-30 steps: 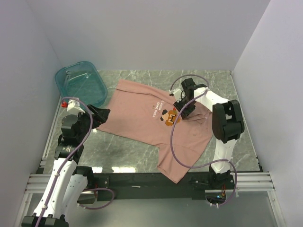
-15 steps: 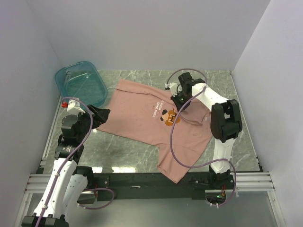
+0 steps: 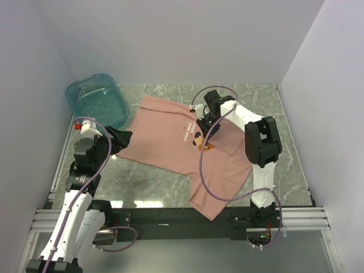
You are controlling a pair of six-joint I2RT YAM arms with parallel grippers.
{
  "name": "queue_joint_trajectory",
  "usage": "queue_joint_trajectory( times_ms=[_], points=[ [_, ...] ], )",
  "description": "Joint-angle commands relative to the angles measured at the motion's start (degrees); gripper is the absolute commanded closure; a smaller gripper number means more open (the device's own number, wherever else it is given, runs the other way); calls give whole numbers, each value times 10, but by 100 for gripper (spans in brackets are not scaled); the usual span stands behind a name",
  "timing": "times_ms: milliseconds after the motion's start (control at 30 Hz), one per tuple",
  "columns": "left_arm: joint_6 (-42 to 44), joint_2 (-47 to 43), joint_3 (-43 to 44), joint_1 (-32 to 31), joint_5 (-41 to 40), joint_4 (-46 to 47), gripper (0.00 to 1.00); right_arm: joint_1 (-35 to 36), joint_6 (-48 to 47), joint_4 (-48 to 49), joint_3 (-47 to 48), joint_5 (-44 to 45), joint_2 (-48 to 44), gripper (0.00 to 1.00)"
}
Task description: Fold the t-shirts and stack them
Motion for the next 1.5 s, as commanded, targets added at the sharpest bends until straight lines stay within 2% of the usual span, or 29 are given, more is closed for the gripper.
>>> queue_joint_trajectory(
  times_ms=[0,67,167,300,333,433,467,567,733,967,1467],
  points=[
    [2,1,7,3,-3,16,17,0,-1,-20,31,-3,-13,84],
    [3,1,7,3,-3,15,17,-4,-8,-21,26,0,-30,73],
    [2,-2,6,3,-5,15,17,-32,-5,-24,32,-6,-60,67],
    [-1,-3,3,3,-3,20,17,-108,17,-13,40,-29,-83,66],
    [-2,-1,2,2,-2,22,17,-151,38,-6,40,-33,-84,66],
    [-5,-2,-3,3,1,26,17,-210,101,33,31,-34,-78,66],
    [-6,-2,-5,3,4,29,17,-258,117,48,31,-26,-74,66],
    [-10,-1,-13,2,8,37,17,-306,173,54,46,-14,-42,66],
    [-12,3,-18,4,12,40,17,-340,236,75,67,-20,2,67],
    [-16,-2,-21,4,10,38,17,-356,255,78,90,-24,51,66],
    [-23,11,-19,4,16,48,17,-373,283,103,45,9,27,66]
  ],
)
